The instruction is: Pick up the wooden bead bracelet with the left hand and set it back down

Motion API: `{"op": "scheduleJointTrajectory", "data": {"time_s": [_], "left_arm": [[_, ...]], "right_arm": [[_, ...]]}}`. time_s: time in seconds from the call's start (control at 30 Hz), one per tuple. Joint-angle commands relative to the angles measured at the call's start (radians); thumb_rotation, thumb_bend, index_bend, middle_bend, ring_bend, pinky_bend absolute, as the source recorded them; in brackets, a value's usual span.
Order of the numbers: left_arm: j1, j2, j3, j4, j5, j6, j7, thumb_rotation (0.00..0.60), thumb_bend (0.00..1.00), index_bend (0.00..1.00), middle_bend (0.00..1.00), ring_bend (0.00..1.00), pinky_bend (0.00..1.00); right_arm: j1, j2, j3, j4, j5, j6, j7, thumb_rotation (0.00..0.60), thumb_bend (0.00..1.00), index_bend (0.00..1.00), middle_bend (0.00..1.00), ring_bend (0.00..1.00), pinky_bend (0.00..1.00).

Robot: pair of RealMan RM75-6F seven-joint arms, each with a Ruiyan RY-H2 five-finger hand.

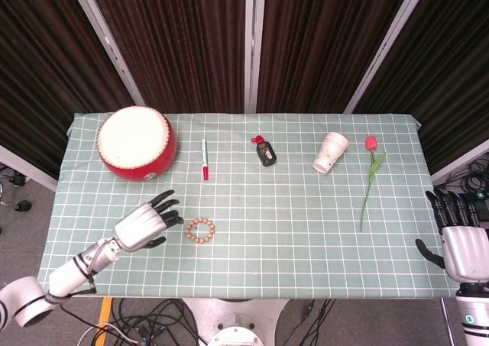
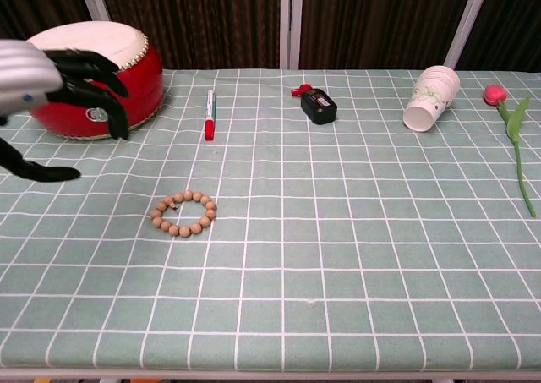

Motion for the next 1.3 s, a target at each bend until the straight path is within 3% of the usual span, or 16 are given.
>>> {"op": "scheduleJointTrajectory", "data": {"time_s": [0.03, 0.4, 0.8, 1.3], "left_arm": [[-0.064, -0.090, 0.018, 0.075, 0.008, -0.080, 0.046, 0.600, 0.26, 0.30, 0.36, 0.14, 0.10], [-0.096, -0.220, 0.033, 0.169, -0.063, -0.134, 0.158, 0.600, 0.25, 0.36, 0.38, 0.12, 0.08], [-0.125, -0.295, 0.051, 0.252, -0.123, -0.158, 0.190, 0.600, 0.24, 0.43, 0.44, 0.13, 0.07], [-0.133, -0.357, 0.088, 0.319, -0.153, -0.144, 0.209, 0.600, 0.24, 0.44, 0.46, 0.14, 0.07]], "right_arm": [[0.000, -0.004, 0.001, 0.003, 0.005, -0.004, 0.001, 0.600, 0.13, 0.00, 0.07, 0.00, 0.00], [0.002, -0.015, 0.003, 0.018, 0.017, -0.016, 0.014, 0.600, 0.13, 0.00, 0.07, 0.00, 0.00], [0.005, -0.023, 0.011, 0.035, 0.022, -0.016, 0.025, 0.600, 0.13, 0.00, 0.07, 0.00, 0.00], [0.007, -0.030, 0.015, 0.042, 0.031, -0.022, 0.027, 0.600, 0.13, 0.00, 0.07, 0.00, 0.00]]}}
